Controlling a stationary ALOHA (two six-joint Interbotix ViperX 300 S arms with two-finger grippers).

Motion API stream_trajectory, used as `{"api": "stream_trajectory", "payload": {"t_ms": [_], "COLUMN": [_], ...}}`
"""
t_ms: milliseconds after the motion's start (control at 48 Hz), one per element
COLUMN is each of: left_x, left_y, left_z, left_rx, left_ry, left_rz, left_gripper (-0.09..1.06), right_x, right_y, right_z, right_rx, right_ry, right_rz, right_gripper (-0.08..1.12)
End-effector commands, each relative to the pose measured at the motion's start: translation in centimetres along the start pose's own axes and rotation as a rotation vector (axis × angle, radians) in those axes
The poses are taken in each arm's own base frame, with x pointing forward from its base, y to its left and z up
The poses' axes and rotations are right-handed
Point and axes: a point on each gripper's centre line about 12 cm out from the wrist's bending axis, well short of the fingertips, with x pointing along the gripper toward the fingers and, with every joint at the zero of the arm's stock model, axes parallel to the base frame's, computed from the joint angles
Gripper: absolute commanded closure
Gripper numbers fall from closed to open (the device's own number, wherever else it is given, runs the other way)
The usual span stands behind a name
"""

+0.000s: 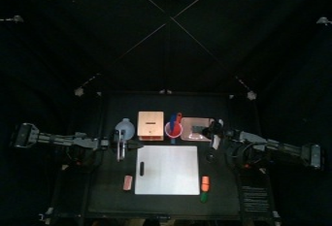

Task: Place sushi on board then cut the sushi with the knife then place the pieces on the plate
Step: Place the sushi on the board

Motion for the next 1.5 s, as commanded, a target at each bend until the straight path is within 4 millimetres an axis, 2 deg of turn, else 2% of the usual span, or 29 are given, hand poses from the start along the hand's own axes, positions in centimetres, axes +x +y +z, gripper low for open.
{"api": "stream_trajectory", "payload": {"t_ms": [21, 229, 521, 625, 729, 958, 1333, 1500], "left_x": [0.8, 1.8, 2.4, 2.4, 2.4, 2.4, 2.3, 2.3], "left_y": [-0.1, -0.1, -0.1, -0.1, -0.1, -0.1, -0.1, -0.1], "left_z": [0.7, 0.1, -0.7, -0.7, -0.7, -0.8, -1.0, -1.0], "left_rx": [-0.003, 0.002, 0.0, -0.002, -0.002, -0.002, -0.001, -0.001], "left_ry": [-0.027, -0.005, 0.026, 0.026, 0.026, 0.029, 0.034, 0.034], "left_rz": [-0.002, 0.0, 0.0, 0.001, 0.001, 0.001, 0.001, 0.001], "left_gripper": [1.0, 1.0, 1.0, 1.0, 1.0, 1.0, 1.0, 1.0], "right_x": [0.7, 3.0, 5.6, 6.0, 6.3, 6.9, 8.5, 8.7], "right_y": [-1.0, -1.8, -3.0, -3.7, -4.4, -5.7, -5.3, -5.8], "right_z": [0.4, -0.7, -1.5, -1.7, -1.8, -2.6, -4.0, -4.3], "right_rx": [-0.056, -0.162, -0.186, -0.165, -0.148, -0.109, -0.126, -0.137], "right_ry": [0.073, 0.231, 0.348, 0.368, 0.384, 0.491, 0.565, 0.56], "right_rz": [-0.041, -0.071, -0.099, -0.117, -0.134, -0.154, -0.071, -0.014], "right_gripper": [0.97, 0.87, 0.42, 0.29, 0.21, 0.21, 0.21, 0.21]}}
